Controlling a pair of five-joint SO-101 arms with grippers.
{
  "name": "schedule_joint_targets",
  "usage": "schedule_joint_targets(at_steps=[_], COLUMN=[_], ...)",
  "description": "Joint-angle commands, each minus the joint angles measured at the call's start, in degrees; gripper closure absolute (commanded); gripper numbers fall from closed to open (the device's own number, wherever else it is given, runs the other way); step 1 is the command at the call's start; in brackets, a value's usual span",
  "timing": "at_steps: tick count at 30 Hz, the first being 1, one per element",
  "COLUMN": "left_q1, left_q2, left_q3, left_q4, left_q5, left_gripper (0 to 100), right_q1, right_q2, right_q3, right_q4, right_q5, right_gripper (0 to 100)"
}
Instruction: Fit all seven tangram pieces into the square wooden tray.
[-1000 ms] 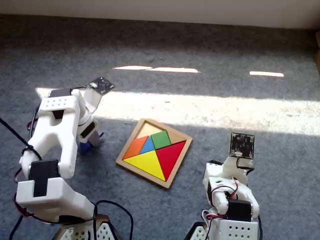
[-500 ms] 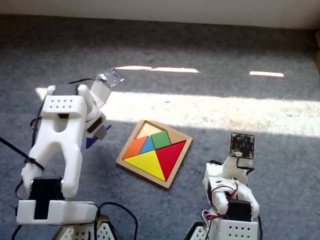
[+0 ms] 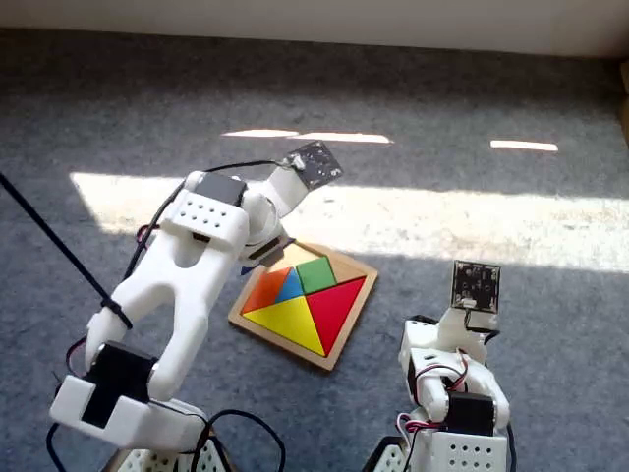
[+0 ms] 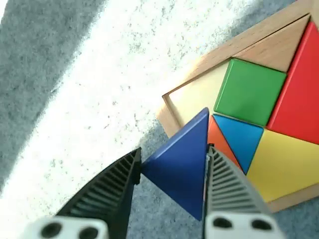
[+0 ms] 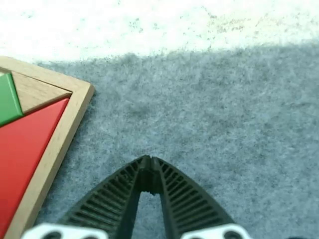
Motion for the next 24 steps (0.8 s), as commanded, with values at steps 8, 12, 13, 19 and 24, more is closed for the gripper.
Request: schedule_joint_targets(at_steps=[8,12,13,19,24], left_q1=[2.86,3.21,3.12,2.15,0.48], left_q2=[11.91,11.91,11.91,11.91,12.18], left_q3=[-12.88,-13.49,-13.49,-15.25,-16.57], left_q4=[-1.23,-1.14,-1.14,2.90,5.54], left_q5=[4.48,5.19,5.19,5.27,5.19], left_gripper=[76,74,74,74,80], right_q1=[0.66,0.66,0.66,0.66,0.66], right_q2=[-0.57,-0.57,-0.57,-0.57,-0.57], right_q3=[7.25,7.25,7.25,7.25,7.25], right_q4=[-1.01,-1.01,-1.01,-1.01,-1.01], right_q5=[0.53,0.53,0.53,0.53,0.53], right_gripper=[99.3,99.3,99.3,99.3,99.3])
